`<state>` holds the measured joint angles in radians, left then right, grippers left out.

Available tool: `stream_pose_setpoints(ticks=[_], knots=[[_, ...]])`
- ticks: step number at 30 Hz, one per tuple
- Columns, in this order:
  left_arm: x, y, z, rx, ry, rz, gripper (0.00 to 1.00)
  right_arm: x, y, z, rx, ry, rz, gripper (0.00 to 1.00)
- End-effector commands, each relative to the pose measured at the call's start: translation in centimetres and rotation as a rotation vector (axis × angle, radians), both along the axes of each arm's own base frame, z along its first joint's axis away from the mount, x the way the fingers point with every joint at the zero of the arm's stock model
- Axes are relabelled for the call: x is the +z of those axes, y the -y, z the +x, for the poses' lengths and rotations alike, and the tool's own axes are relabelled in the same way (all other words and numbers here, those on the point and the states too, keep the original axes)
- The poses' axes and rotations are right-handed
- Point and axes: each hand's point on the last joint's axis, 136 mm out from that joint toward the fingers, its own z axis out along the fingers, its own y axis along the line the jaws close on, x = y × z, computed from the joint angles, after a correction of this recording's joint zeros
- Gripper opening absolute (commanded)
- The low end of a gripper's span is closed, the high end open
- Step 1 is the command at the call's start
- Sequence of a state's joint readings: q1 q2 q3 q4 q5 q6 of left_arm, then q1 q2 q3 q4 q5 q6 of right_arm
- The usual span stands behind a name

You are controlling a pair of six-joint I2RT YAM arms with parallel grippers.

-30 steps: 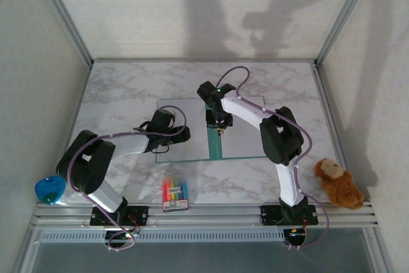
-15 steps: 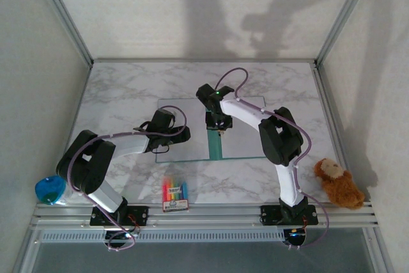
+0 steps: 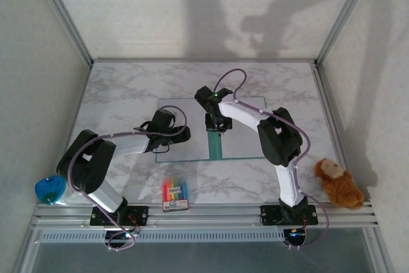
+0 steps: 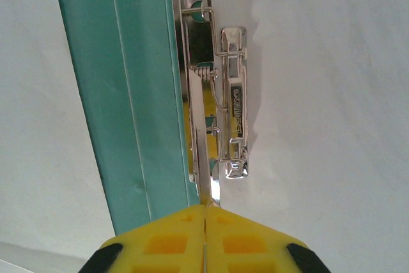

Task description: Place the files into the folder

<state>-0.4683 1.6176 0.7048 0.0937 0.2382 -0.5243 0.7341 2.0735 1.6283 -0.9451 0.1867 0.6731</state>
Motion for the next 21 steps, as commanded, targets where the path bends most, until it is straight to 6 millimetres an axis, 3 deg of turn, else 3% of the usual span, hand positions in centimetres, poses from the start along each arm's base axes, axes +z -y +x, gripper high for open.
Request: stream_pose_setpoints(ticks=[1,21], knots=[[-4.5,-2.0,-3.7,0.013,-0.173,0.101,0.73,-2.3,2.5,-1.6,-0.002,-0.066,-0.123,0.07],[-4.6,-2.1,-4.0,0.015,-0.177,0.100,0.73,-4.4,3.4,-2.3,-0.002,-0.090,-0.179,0.07]])
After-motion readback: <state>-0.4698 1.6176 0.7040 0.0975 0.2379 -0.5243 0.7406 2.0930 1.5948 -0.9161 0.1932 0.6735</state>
